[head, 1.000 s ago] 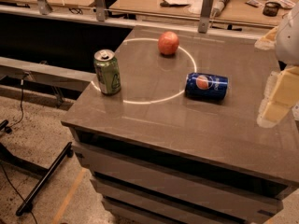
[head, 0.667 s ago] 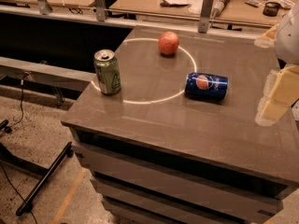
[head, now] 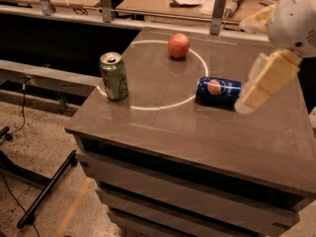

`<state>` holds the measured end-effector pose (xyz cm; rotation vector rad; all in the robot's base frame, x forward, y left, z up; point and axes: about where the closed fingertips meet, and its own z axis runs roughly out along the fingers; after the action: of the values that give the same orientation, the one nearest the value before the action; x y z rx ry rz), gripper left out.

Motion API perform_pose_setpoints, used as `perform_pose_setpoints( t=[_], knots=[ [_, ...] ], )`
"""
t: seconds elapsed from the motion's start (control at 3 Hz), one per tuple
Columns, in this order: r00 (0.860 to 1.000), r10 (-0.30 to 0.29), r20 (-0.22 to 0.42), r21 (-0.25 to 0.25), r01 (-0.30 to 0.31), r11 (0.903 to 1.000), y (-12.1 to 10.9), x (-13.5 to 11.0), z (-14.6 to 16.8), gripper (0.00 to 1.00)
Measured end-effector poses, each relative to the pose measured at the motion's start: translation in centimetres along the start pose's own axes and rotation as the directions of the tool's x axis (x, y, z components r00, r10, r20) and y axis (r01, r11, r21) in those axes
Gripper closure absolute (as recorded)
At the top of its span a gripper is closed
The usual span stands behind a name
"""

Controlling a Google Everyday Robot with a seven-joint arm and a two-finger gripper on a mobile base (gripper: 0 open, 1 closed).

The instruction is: Knock green can over

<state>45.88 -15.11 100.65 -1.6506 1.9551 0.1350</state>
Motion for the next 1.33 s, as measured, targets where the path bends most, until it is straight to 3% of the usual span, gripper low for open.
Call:
perform_pose_setpoints(
  t=[0.33, 0.67, 1.0, 1.33],
  knots=[
    [0.985, -0.029, 0.171, -0.01, 0.032, 0.9995, -1.4, -6.1, 0.7, 0.0],
    [0.966, -0.01, 0.258, -0.075, 0.03, 0.9967, -2.5, -10.8, 2.0, 0.0],
    [0.957, 0.08, 0.278, -0.245, -0.01, 0.9695, -1.5, -15.4, 5.9, 0.0],
    [0.955, 0.164, 0.247, -0.33, -0.076, 0.9408, -0.3, -16.6, 8.6, 0.0]
  ],
)
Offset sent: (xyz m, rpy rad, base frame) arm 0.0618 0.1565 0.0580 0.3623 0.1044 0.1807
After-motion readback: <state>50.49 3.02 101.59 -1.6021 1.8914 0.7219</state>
